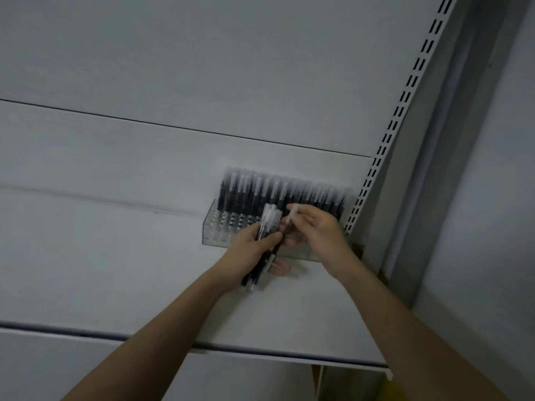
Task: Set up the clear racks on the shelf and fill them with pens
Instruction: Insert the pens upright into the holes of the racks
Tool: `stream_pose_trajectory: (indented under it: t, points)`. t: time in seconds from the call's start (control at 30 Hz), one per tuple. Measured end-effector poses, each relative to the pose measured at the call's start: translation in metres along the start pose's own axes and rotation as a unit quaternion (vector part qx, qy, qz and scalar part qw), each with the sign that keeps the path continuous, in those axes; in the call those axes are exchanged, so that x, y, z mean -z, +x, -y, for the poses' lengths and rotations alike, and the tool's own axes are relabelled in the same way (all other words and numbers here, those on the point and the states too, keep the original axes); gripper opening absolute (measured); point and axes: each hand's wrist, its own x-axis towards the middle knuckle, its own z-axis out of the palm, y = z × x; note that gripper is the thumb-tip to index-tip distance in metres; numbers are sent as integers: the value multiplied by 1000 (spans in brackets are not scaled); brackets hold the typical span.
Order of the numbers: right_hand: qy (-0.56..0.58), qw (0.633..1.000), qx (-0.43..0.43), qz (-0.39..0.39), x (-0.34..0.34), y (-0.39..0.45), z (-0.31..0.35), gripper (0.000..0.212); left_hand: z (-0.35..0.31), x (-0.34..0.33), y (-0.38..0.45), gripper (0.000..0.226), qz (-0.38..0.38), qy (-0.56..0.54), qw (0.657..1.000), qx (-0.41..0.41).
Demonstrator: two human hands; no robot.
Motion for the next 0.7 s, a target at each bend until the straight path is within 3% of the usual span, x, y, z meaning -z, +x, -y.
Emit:
stream_pose_trajectory:
  t: [0.3, 0.53, 0.7]
  points:
    - [-7, 998, 60, -28, -13, 6, -2, 35, 11, 6, 2, 19, -43, 15, 998, -41]
    - [4, 969, 163, -183, 12, 31, 35, 34, 10, 2, 5, 6, -84, 5, 991, -104]
    - [-128, 954, 216, -163, 11, 46, 34, 33, 7, 2, 1, 10, -103, 71, 974, -191]
